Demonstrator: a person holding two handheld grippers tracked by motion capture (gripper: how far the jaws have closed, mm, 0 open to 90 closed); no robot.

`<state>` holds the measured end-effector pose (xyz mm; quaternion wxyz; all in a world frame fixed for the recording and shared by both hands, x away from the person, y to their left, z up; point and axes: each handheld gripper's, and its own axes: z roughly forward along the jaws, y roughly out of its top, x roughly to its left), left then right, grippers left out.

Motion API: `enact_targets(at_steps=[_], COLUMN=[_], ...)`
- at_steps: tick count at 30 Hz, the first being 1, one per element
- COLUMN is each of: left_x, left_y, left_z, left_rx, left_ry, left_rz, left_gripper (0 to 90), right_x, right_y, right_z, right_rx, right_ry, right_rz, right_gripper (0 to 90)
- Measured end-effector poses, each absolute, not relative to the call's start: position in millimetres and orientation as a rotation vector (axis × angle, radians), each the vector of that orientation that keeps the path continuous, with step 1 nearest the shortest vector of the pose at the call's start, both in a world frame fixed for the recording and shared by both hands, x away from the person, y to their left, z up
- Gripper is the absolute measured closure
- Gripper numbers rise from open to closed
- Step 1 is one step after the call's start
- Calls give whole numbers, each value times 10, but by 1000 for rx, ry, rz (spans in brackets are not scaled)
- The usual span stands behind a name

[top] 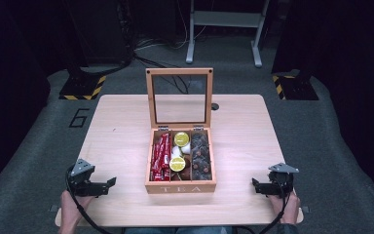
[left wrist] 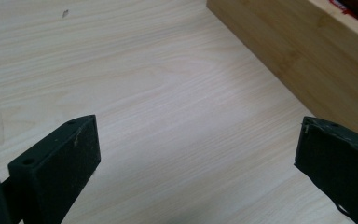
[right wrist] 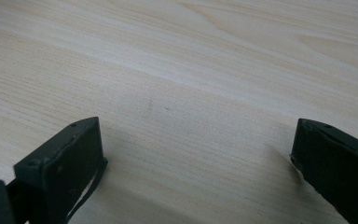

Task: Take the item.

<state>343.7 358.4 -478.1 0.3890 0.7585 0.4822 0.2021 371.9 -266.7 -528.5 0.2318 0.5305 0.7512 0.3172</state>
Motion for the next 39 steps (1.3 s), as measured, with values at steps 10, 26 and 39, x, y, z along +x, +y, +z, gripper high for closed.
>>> enact_targets(at_steps=[10,26,39], left_x=[3483,3628,3775], left_y=[3350,2939,2545], left_z=[-4514,-4280,-4211], left_rx=[1942,1991,2053], left_ry=[1126,994,897], left_rz=[485,455,407], left_gripper=[0,0,1], right_x=[3719,3721,3714], right_y=[-2668,-2664,-2666], right_z=[-5286,-5290,-5287], right_rx=[1456,1452,1452], right_ry=[2067,2058,2065], right_rz=[875,872,865], right_gripper=[18,19,22])
